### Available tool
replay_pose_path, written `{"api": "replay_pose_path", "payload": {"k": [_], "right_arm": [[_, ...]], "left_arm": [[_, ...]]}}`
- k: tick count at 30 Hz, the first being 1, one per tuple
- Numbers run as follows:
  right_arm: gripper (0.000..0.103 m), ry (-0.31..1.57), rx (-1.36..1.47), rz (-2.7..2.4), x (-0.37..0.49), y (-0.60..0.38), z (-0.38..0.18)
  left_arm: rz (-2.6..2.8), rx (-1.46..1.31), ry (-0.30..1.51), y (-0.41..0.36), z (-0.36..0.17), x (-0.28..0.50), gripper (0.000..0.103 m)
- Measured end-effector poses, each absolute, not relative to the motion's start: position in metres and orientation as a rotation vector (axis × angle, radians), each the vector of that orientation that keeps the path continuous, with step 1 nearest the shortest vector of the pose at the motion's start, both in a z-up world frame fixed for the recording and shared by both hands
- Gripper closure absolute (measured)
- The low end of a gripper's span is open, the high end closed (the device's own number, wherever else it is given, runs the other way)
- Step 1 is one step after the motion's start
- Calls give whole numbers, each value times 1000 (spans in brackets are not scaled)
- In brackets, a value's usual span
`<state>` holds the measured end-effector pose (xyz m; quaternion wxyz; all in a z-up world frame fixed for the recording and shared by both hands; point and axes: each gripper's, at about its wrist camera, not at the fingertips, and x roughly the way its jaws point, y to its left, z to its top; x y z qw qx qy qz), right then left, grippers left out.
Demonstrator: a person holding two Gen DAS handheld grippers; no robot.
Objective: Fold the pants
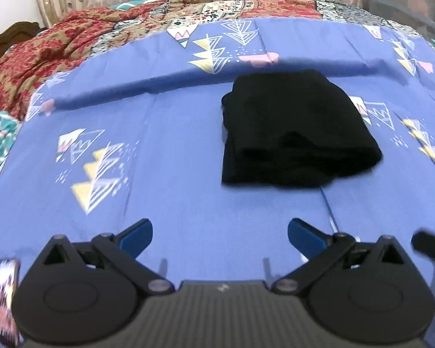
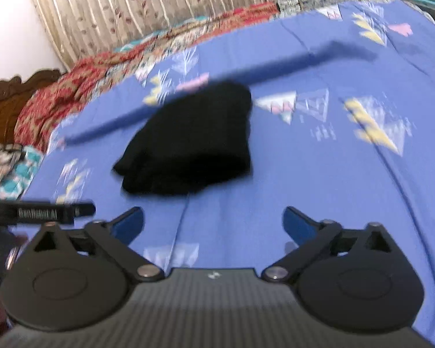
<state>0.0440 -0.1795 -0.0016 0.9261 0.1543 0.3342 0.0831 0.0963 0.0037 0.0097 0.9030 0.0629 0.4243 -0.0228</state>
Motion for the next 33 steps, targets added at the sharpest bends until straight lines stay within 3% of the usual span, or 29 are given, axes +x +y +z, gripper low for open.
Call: {"api": "replay_pose_path", "payload": {"k": [8, 33], "right_arm": [[0, 823, 394, 158, -4, -161, -17], [0, 827, 401, 255, -32, -133, -14]], "left_arm": [[-80, 75, 826, 13, 26, 31, 0], [123, 259, 751, 21, 27, -10, 0]]}}
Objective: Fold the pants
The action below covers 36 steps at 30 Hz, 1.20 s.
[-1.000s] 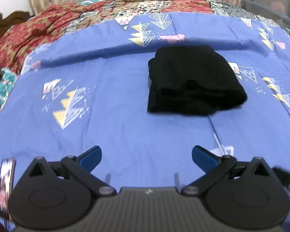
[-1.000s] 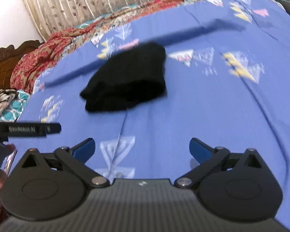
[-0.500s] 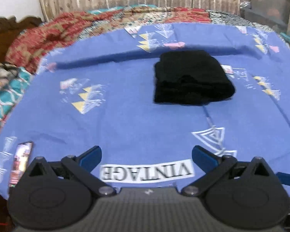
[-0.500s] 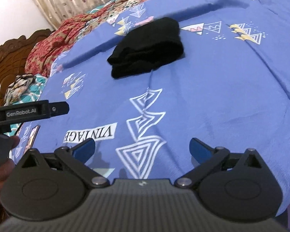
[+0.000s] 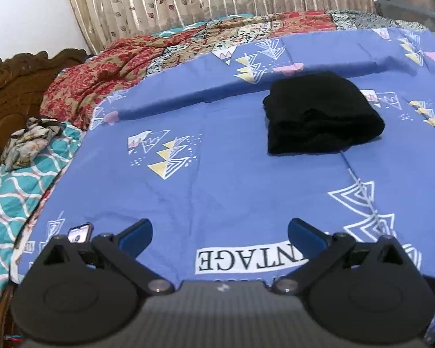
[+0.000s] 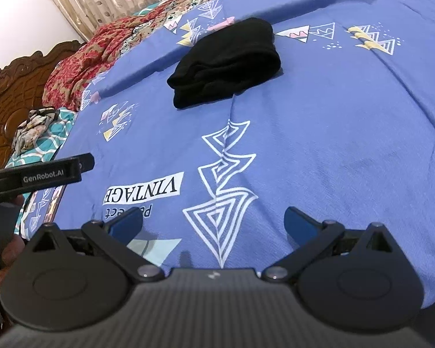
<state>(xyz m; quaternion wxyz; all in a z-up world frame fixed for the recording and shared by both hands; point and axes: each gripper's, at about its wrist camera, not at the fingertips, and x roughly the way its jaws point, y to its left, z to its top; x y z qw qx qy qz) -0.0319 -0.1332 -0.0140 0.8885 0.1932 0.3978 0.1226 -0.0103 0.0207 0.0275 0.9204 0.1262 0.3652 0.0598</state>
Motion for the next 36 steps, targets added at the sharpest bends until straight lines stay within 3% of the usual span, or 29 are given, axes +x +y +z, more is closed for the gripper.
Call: {"api": "replay_pose_path", "payload": {"k": [36], "right_arm": [[0, 862, 397, 248, -27, -127, -19]], "left_arm": [[136, 260, 851, 42, 10, -7, 0]]}}
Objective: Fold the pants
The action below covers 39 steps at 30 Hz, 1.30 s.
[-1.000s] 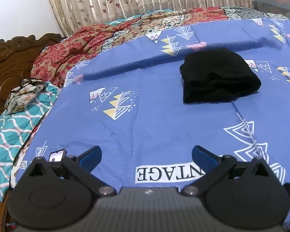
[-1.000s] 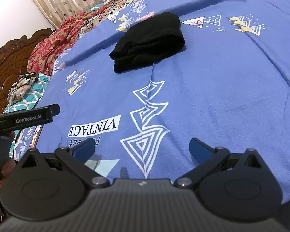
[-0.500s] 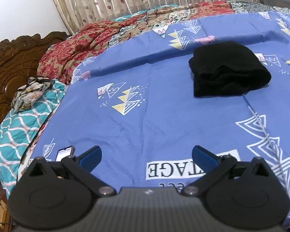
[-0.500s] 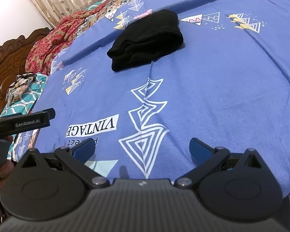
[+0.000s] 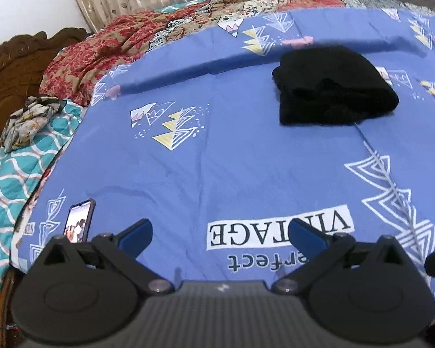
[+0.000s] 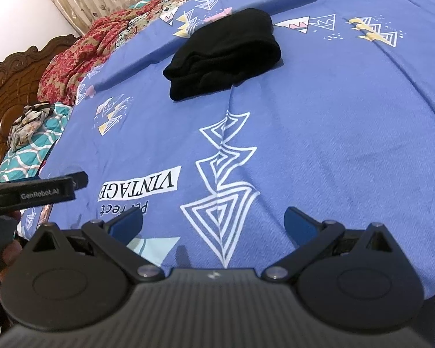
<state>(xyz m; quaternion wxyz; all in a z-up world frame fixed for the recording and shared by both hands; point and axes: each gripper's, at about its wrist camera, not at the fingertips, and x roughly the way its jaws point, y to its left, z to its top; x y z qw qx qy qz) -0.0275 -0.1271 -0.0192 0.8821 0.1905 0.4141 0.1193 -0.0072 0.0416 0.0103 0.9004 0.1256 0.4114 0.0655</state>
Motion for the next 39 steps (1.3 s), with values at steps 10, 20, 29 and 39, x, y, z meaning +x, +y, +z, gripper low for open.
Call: {"api": "replay_pose_path", "payload": {"k": [10, 20, 29, 39], "right_arm": [[0, 865, 411, 244, -27, -129, -20], [0, 873, 440, 236, -29, -133, -23], [0, 877, 452, 234, -29, -135, -26], [0, 886, 464, 232, -28, -138, -28]], "left_arm": [[184, 287, 896, 41, 2, -5, 0], [216, 336, 957, 40, -12, -4, 0], [226, 355, 974, 39, -18, -3, 0], [237, 380, 972, 41, -21, -3, 0]]}}
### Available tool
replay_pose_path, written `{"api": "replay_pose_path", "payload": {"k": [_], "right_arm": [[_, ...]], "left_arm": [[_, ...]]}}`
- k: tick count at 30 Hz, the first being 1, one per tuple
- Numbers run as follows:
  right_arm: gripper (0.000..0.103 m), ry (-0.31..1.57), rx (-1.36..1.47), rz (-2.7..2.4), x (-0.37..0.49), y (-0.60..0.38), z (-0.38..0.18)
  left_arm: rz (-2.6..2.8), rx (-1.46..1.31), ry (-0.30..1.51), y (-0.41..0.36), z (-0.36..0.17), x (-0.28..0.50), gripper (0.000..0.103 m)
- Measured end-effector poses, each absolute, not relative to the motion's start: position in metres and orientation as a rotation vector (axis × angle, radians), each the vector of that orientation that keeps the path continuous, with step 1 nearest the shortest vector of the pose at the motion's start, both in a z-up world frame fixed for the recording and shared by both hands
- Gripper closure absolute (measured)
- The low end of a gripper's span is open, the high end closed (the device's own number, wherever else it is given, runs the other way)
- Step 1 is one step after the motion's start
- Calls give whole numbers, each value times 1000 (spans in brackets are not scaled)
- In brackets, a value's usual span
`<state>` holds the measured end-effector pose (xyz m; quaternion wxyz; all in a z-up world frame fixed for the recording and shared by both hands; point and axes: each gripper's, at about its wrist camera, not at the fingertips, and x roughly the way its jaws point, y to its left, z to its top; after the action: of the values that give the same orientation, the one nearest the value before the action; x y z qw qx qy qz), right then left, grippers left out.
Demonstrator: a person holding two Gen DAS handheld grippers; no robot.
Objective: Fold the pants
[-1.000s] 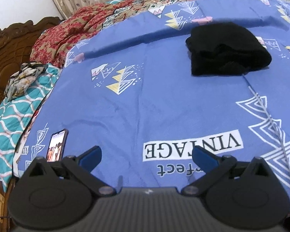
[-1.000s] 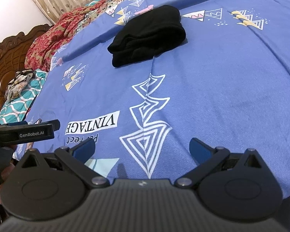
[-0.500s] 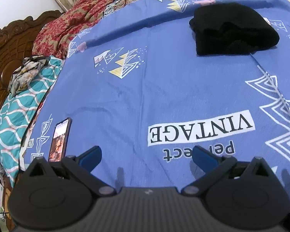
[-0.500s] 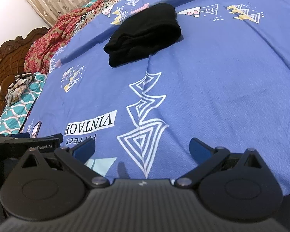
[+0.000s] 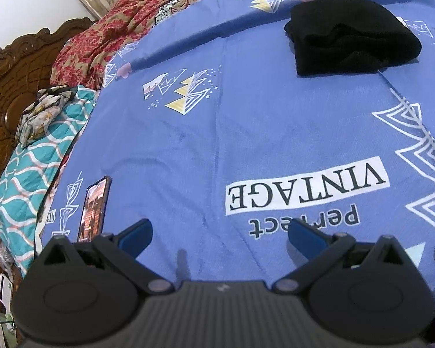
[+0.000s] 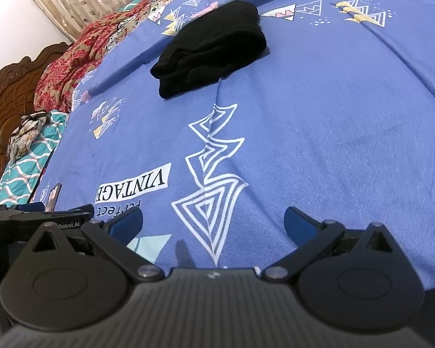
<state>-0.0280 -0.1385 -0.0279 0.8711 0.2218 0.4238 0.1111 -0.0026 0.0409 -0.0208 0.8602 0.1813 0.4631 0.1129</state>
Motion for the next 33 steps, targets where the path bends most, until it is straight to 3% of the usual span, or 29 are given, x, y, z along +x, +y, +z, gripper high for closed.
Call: {"api": "replay_pose_path", "payload": {"k": [33], "right_arm": [[0, 889, 463, 232, -29, -138, -29]], "left_arm": [[269, 415, 944, 43, -22, -3, 0]]}}
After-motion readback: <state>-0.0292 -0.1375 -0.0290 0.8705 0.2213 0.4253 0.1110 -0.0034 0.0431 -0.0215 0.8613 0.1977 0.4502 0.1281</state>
